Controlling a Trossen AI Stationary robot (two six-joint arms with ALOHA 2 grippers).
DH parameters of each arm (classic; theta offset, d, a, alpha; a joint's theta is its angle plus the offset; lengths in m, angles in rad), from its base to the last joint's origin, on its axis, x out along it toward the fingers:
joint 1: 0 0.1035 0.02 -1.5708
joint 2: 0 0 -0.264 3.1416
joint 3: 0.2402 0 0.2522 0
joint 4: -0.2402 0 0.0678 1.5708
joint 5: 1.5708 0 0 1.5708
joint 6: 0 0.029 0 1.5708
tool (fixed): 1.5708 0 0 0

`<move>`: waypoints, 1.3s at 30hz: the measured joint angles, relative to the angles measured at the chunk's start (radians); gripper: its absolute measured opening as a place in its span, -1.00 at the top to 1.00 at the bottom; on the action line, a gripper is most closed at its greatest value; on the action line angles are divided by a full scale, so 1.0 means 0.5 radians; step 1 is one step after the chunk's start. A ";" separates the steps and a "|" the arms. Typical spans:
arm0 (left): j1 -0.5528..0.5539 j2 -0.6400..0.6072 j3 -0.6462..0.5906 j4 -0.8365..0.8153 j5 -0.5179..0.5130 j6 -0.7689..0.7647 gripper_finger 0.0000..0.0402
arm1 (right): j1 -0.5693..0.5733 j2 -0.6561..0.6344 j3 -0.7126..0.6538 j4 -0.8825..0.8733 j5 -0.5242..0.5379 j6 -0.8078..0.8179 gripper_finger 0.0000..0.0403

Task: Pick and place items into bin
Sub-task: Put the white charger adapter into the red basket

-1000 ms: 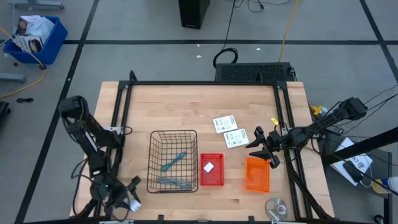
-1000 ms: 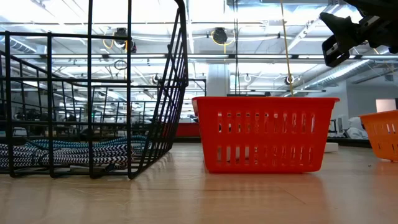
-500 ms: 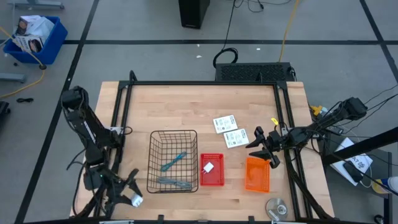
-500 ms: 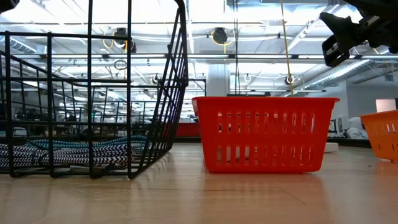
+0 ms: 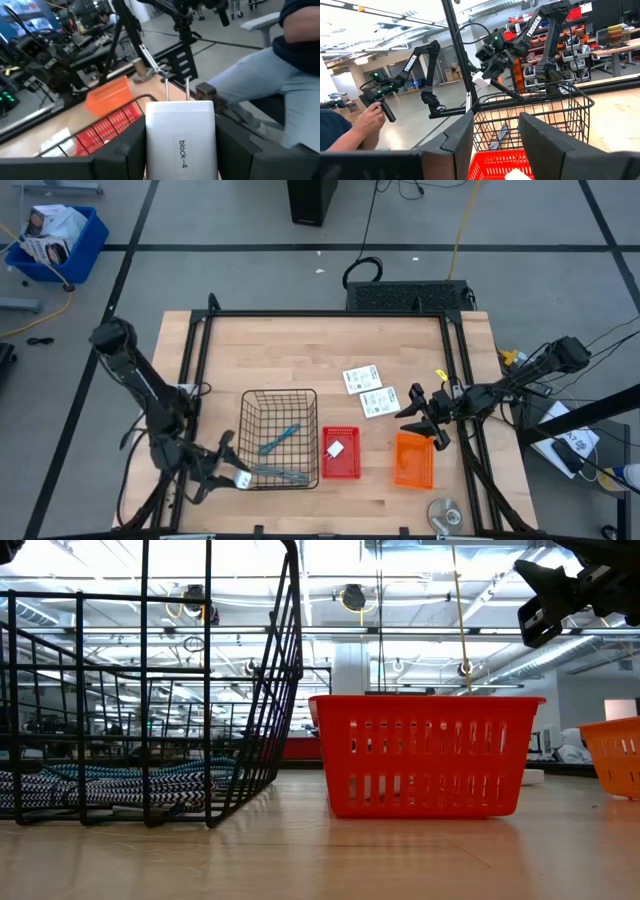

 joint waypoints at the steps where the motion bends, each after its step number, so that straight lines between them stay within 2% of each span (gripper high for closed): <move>1: 0.036 0.000 0.000 0.027 0.027 0.023 0.05 | 0.000 0.000 0.000 0.000 0.000 0.000 0.24; 5: 0.189 0.000 0.000 0.097 0.160 0.109 -0.02 | 0.000 0.000 0.000 0.000 0.000 -0.001 0.24; 8: 0.320 0.000 0.000 0.114 0.327 0.203 0.06 | 0.000 0.000 0.001 0.000 0.000 0.000 0.24; 21: 0.889 0.010 0.141 0.139 1.012 0.171 0.09 | 0.000 0.000 0.000 0.000 0.000 0.000 0.24; 26: 1.099 0.099 0.319 -0.046 1.290 0.176 -0.10 | 0.000 0.000 0.000 0.000 0.000 0.000 0.24; 29: 1.182 0.210 0.453 -0.104 1.413 0.206 -0.14 | 0.000 0.000 0.000 0.000 0.000 -0.001 0.24; 33: 1.252 0.396 0.622 -0.164 1.474 0.222 0.02 | 0.000 -0.001 0.000 0.001 0.000 -0.001 0.24; 36: 1.283 0.513 0.724 -0.177 1.513 0.219 0.25 | 0.000 0.000 0.001 0.000 0.000 0.000 0.24; 39: 1.257 0.543 0.788 -0.334 1.526 0.183 0.49 | 0.000 0.000 0.001 -0.001 0.000 0.000 0.24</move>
